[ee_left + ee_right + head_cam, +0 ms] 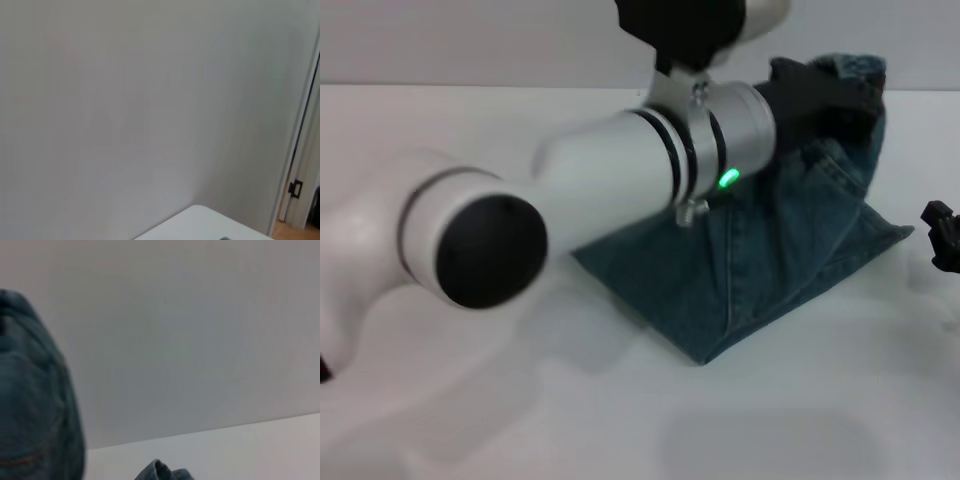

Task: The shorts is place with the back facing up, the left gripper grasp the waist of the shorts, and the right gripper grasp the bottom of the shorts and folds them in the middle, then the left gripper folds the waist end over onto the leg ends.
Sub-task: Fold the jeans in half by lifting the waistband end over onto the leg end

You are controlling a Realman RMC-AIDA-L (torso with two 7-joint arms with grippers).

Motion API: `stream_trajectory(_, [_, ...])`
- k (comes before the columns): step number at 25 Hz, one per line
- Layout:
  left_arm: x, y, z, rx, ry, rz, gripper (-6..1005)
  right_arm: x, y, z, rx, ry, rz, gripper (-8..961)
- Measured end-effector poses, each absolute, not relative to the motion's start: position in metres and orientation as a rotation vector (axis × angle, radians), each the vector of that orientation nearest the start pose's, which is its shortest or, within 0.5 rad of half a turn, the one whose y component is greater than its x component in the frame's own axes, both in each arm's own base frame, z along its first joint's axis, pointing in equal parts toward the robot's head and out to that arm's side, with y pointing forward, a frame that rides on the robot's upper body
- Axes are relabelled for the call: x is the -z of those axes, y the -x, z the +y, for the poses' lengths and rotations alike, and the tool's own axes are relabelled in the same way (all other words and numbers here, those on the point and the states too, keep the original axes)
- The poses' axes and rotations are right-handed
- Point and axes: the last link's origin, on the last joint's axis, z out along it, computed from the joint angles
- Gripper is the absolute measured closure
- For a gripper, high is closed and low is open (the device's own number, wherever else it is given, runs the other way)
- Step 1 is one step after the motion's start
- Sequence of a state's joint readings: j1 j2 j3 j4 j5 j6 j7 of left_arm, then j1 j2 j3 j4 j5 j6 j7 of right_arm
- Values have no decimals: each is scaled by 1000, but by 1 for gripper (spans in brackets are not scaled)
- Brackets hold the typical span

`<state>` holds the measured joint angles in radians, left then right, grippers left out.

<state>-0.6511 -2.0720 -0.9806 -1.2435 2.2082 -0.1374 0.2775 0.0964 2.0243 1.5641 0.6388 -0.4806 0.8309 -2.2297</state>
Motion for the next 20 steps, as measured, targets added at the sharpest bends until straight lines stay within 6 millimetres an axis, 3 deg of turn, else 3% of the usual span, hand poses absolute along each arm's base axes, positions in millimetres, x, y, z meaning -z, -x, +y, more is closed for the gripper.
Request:
stream_trajectory(13, [120, 33, 360, 774, 2387, -530, 802, 11, -340, 297, -766, 1917, 905, 954])
stream_trajectory(18, [121, 35, 362, 768, 2381, -527, 607, 11, -339, 293, -790, 1923, 908, 954])
stream_trajectory(20, [121, 36, 362, 764, 2380, -527, 450, 11, -337, 292, -809, 1928, 907, 954])
